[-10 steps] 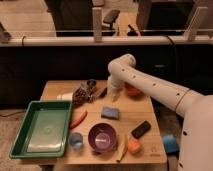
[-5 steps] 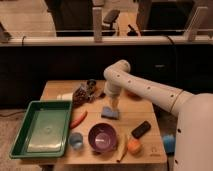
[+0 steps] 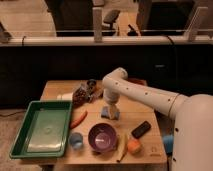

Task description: Place sponge in tray

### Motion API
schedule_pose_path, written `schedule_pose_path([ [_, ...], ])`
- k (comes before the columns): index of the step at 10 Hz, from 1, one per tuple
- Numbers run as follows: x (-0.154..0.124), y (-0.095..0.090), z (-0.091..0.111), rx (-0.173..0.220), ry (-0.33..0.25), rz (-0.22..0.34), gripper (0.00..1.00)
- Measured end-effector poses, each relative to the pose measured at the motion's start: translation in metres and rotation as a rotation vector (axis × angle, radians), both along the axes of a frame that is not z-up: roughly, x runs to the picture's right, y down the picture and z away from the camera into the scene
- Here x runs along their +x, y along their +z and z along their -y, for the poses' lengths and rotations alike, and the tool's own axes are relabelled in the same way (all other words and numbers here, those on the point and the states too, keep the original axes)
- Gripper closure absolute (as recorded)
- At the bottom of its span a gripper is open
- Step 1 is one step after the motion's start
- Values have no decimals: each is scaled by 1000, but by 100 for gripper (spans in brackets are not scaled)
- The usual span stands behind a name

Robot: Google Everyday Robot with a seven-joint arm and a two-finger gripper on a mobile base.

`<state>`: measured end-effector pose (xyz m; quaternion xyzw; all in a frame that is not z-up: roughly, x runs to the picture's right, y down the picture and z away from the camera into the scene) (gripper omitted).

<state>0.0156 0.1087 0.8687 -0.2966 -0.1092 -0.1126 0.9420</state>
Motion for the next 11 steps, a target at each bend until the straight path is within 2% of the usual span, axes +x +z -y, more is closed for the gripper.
schedule_pose_path([
  [6,17,22,-20,-33,15,-23,20],
  [11,22,33,-27,-52,20,-22,20],
])
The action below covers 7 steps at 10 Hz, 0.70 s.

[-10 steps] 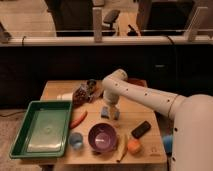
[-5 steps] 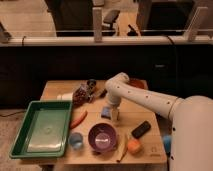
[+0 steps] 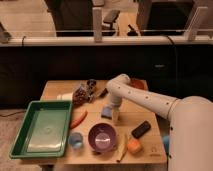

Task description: Place sponge in tray

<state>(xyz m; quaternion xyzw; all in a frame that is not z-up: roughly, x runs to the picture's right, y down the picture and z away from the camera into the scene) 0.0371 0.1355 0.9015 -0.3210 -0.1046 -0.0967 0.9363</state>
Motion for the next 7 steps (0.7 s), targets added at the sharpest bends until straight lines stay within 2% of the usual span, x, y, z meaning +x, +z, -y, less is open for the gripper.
schedule_pose_path([
  [7,-4,2,-7,-5,-2,18,21],
])
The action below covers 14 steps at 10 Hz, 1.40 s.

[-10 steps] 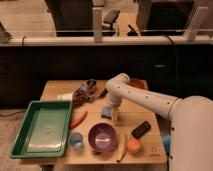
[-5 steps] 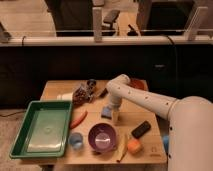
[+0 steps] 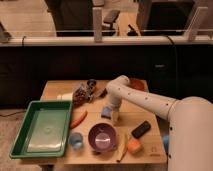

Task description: Place sponge in tray

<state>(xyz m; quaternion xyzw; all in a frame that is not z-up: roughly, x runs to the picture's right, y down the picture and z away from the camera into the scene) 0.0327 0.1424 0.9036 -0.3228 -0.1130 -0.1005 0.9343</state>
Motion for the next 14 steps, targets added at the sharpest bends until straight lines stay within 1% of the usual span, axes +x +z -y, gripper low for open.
schedule_pose_path([
  [1,-1,0,-1,0,-3,3,26],
  [2,-2,0,-1,1,-5,7,38],
  [4,-3,0,-1,1,-9,11,55],
  [6,-3,0,0,2,-13,15,78],
  [7,-3,0,1,3,-14,17,86],
  [8,-3,0,1,3,-16,19,96],
  [9,-2,0,2,4,-17,21,100],
  [14,1,-2,12,16,-20,25,100],
])
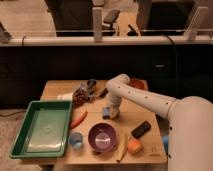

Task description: Place sponge in tray

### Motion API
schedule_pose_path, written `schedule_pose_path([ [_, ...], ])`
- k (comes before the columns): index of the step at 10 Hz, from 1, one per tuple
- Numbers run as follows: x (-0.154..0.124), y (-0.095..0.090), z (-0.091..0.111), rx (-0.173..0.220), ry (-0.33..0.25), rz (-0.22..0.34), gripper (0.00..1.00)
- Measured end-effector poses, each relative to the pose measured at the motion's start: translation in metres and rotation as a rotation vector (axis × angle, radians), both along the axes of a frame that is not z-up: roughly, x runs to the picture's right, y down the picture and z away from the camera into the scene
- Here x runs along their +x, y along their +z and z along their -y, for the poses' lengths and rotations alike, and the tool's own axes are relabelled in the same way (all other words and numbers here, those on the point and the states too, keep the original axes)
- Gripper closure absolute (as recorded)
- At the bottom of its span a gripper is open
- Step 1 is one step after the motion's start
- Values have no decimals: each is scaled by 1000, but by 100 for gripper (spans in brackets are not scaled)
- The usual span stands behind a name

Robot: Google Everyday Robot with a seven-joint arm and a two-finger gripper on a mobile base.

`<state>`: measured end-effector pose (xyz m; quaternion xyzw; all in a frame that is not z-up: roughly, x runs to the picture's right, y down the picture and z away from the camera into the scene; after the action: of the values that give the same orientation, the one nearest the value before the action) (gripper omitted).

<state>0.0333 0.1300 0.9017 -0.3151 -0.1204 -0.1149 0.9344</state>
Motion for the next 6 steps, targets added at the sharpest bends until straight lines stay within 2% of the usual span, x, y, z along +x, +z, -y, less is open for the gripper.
schedule_pose_path([
  [6,1,-8,12,23,-7,6,100],
])
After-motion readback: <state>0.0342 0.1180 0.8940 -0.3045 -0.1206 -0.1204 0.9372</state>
